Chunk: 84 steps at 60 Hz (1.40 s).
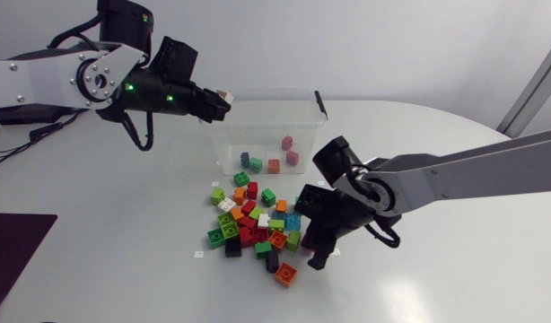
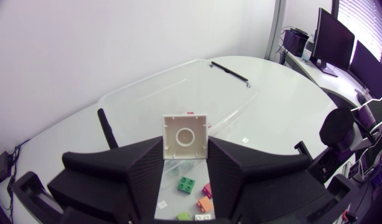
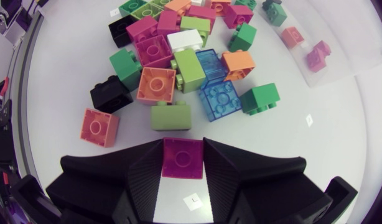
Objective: Place the duplo bricks in the container
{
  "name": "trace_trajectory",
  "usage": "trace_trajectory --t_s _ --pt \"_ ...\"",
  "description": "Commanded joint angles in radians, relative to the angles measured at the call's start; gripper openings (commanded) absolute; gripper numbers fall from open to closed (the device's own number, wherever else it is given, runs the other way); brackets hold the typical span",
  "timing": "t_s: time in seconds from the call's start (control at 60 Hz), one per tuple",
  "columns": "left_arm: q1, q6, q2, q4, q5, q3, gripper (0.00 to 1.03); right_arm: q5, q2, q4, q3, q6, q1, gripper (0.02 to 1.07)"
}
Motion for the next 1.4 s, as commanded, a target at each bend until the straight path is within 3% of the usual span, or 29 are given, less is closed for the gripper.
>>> trace_trajectory --t_s 0.0,0.383,0.517,0.617,0.833,1.1,1.383 --pt "-0.008 -0.035 0.059 0.02 -0.014 0.067 0.25 0.006 -0.055 -0.031 0.008 -0.024 -0.025 0.28" --pt "-0.029 -0.074 0.284 0.057 -0.101 0.242 0.27 -0.013 -0.189 -0.117 0.055 -0.028 -0.073 0.28" --pt "-0.025 -0.083 0.304 0.055 -0.141 0.28 0.77 -0.028 -0.21 -0.144 0.129 -0.014 -0.099 0.28" --pt "-0.013 -0.077 0.286 0.051 -0.15 0.278 0.94 -0.039 -0.215 -0.152 0.187 0.002 -0.123 0.28" --pt "0.023 -0.057 0.125 0.006 -0.152 0.197 0.97 -0.054 -0.187 -0.152 0.344 0.058 -0.157 0.28" --pt "0.027 0.088 -0.093 -0.008 -0.152 -0.071 0.96 -0.059 -0.084 -0.095 0.502 0.143 -0.166 0.28" --pt "0.026 0.226 -0.187 -0.072 -0.112 -0.26 0.96 -0.057 0.031 -0.031 0.615 0.19 -0.177 0.28"
